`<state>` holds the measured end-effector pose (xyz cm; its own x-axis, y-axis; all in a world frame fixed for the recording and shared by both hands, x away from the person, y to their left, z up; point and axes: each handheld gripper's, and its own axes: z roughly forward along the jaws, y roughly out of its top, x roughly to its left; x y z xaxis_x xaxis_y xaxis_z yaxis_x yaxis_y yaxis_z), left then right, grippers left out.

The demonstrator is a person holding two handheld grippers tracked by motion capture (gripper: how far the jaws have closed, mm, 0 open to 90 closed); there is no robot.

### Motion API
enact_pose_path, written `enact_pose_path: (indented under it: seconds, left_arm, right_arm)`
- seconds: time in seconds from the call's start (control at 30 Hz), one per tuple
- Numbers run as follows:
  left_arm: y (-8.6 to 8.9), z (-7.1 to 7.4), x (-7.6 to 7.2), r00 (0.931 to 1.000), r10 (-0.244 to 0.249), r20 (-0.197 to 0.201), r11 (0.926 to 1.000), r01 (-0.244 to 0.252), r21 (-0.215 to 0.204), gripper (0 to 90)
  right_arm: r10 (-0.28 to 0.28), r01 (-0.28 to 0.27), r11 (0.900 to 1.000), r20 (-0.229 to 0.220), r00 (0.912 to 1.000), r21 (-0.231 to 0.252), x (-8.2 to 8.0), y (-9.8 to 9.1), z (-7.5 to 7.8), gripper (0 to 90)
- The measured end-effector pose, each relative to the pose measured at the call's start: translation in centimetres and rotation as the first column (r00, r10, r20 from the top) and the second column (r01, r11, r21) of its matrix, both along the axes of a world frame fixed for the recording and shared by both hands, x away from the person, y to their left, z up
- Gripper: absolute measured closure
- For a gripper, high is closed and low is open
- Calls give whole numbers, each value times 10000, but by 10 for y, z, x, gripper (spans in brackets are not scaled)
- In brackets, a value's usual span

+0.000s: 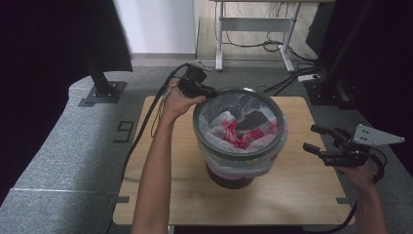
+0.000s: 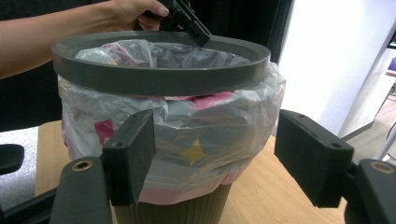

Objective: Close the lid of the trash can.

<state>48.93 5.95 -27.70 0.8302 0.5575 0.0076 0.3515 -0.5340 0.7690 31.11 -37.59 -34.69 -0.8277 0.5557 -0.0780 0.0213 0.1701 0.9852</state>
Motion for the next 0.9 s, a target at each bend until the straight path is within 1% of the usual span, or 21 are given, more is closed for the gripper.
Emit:
enact_pose_path:
  seconds: [0.07, 0.17, 0.27, 0.3, 0.33, 0.37, 0.4, 0.43, 0.47, 0.5, 0.53, 0.57, 0.63, 0.67, 0.7, 0.8, 0.9]
  left_arm:
    - [-4, 1, -1, 10000, 29, 54, 9997, -30, 248, 788]
    - [-5, 0, -1, 10000, 58, 59, 9995, -60, 296, 785]
    - [-5, 1, -2, 9998, 105, 148, 9993, -110, 347, 781]
    - [-5, 1, -3, 9992, 248, 311, 9990, -259, 367, 770]
    - [-4, 1, -3, 9984, 372, 426, 9987, -386, 321, 704]
    - [-2, 2, -4, 9982, 372, 479, 9991, -381, 179, 620]
    - [-2, 2, -4, 9982, 372, 479, 9991, -381, 179, 583]
    - [-1, 2, -5, 9976, 400, 568, 9992, -403, 42, 583]
    - [1, 3, -6, 9964, 469, 703, 9989, -467, -41, 551]
    - [3, 4, -9, 9946, 535, 893, 9984, -517, -219, 497]
    - [4, 5, -11, 9939, 514, 977, 9982, -481, -356, 440]
    - [6, 5, -12, 9927, 519, 1086, 9979, -474, -434, 407]
    - [10, 7, -17, 9898, 532, 1323, 9968, -447, -663, 375]
    - [13, 7, -20, 9894, 489, 1367, 9950, -364, -930, 346]
    - [16, 8, -23, 9890, 458, 1404, 9938, -308, -1066, 320]
    - [24, 10, -31, 9864, 304, 1617, 9916, -94, -1292, 304]
    - [31, 11, -40, 9823, 340, 1843, 9913, -97, -1310, 283]
  right_arm:
    - [16, -16, 10000, -25, 10000, -18, 0, 1, 0, 290]
    - [37, -37, 10000, -5, 10000, -15, 0, 2, 0, 290]
    - [76, -76, 10000, -20, 10000, -32, 1, 4, 0, 290]
    - [79, -79, 10000, -18, 10000, -44, 1, 4, 0, 289]
    - [87, -87, 10000, -21, 10000, -38, 1, 4, 0, 290]
    - [80, -80, 10000, -6, 10000, -38, 1, 4, 0, 290]
    - [80, -80, 10000, -6, 10000, -38, 1, 4, 0, 290]
    - [78, -78, 10000, -5, 10000, -13, 0, 4, 0, 290]
    - [79, -79, 10000, -7, 10000, -7, 0, 3, 0, 289]
    - [67, -67, 10000, 3, 10000, -9, 0, 3, 0, 290]
    - [48, -48, 10000, -17, 10000, 4, 0, 2, -1, 290]
    - [36, -36, 10000, -18, 10000, 2, 0, 2, -1, 290]
    - [20, -20, 10000, -22, 10000, -1, 0, 1, -1, 290]
    - [14, -14, 10000, -32, 10000, -3, 0, 1, -1, 290]
    - [8, -8, 10000, -43, 10000, -5, 0, 1, -1, 290]
    - [16, -16, 10000, -45, 10000, -25, 0, 2, -1, 290]
    - [16, -16, 10000, -50, 10000, -46, -1, 3, -1, 290]
